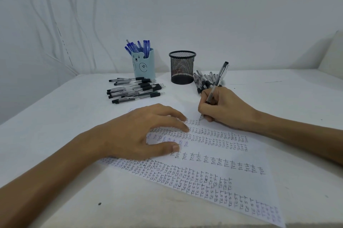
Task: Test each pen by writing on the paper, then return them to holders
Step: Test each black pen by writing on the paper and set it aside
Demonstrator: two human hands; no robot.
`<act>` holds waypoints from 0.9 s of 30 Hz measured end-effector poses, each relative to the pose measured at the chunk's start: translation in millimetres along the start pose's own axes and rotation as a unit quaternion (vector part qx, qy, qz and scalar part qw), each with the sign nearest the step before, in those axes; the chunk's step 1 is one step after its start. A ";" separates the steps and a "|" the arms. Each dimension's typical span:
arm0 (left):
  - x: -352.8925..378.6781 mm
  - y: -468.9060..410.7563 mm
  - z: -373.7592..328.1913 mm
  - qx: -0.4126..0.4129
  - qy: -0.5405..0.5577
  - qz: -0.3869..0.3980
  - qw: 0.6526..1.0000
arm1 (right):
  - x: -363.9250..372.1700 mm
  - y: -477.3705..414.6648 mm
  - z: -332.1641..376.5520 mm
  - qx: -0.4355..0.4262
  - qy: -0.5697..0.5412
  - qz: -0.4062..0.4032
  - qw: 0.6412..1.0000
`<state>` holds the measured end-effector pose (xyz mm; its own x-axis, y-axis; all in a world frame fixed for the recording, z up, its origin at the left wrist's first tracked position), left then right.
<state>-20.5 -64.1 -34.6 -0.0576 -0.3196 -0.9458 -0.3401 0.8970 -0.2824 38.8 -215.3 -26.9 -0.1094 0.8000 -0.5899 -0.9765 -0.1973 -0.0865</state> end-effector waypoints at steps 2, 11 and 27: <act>0.0 -0.3 -0.1 0.001 -0.001 0.000 1.000 | 1.2 -0.2 -0.7 0.006 0.014 -0.001 1.000; -10.9 4.5 14.3 -0.035 -0.058 -0.037 0.997 | -2.1 -11.9 -25.8 0.138 -0.273 0.033 0.951; -38.8 55.5 88.4 -0.237 -0.147 -0.089 0.956 | -5.2 -17.5 -30.1 0.131 -0.388 0.044 0.911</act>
<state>45.8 25.1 -27.7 0.2837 -0.2916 -0.9135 -0.7111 0.5751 -0.4044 62.1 -233.0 -46.5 -0.1877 0.9678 0.1678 -0.9575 -0.2183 0.1883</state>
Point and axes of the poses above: each hand's wrist, its own y-axis away from the middle knuckle, its own x-axis out of the palm, z = x × y, the point moved 10 cm from there along -y, towards the middle knuckle, and after that the axes turned 13 degrees about x, right-handed, at the moved point
